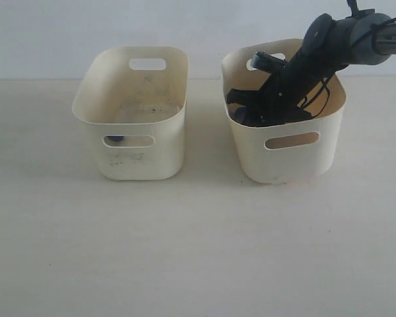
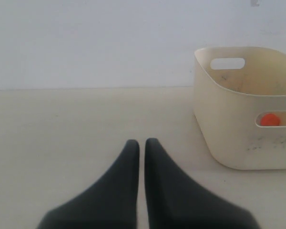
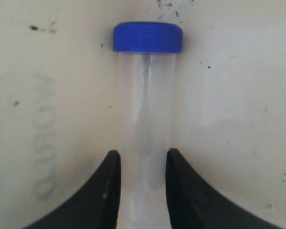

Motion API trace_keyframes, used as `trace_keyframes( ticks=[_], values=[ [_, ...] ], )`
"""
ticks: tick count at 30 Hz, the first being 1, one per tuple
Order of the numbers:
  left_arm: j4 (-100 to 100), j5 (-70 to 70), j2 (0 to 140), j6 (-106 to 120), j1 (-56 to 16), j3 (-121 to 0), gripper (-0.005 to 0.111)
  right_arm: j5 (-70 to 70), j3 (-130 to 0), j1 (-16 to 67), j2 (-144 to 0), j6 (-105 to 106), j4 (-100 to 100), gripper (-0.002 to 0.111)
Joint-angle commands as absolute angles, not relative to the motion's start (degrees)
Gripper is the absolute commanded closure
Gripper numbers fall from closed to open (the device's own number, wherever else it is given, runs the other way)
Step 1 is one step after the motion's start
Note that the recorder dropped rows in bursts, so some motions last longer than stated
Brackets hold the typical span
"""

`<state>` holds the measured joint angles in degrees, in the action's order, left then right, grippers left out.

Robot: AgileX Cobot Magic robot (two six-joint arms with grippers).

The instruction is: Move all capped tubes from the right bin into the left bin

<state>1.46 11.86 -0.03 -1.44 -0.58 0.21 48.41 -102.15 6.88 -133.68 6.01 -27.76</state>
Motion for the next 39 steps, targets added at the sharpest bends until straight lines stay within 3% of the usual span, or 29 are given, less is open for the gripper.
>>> trace_keyframes(
  ticks=[1, 14, 18, 21, 22, 28, 39],
  values=[
    [1.1, 11.6, 0.0, -2.0, -0.6, 0.0, 0.102, 46.7, -102.0, 6.5, -133.1, 6.3, -25.2, 0.108],
    [1.1, 11.6, 0.0, -2.0, -0.6, 0.0, 0.102, 46.2, -102.4, 6.3, -129.3, 6.1, -25.7, 0.106],
    [1.1, 11.6, 0.0, -2.0, -0.6, 0.0, 0.102, 46.2, -102.4, 6.3, -129.4, 6.2, -28.4, 0.069],
    [1.1, 11.6, 0.0, -2.0, -0.6, 0.0, 0.102, 45.7, -102.4, 6.3, -129.9, 6.2, -28.4, 0.033],
    [1.1, 11.6, 0.0, -2.0, -0.6, 0.0, 0.102, 45.4, -102.4, 6.3, -130.2, 6.2, -28.4, 0.029],
    [1.1, 11.6, 0.0, -2.0, -0.6, 0.0, 0.102, 44.2, -102.4, 6.7, -133.4, 6.2, -28.5, 0.046],
    [1.1, 11.6, 0.0, -2.0, -0.6, 0.0, 0.102, 42.9, -102.4, 8.7, -136.8, 5.7, -27.6, 0.042]
  ],
)
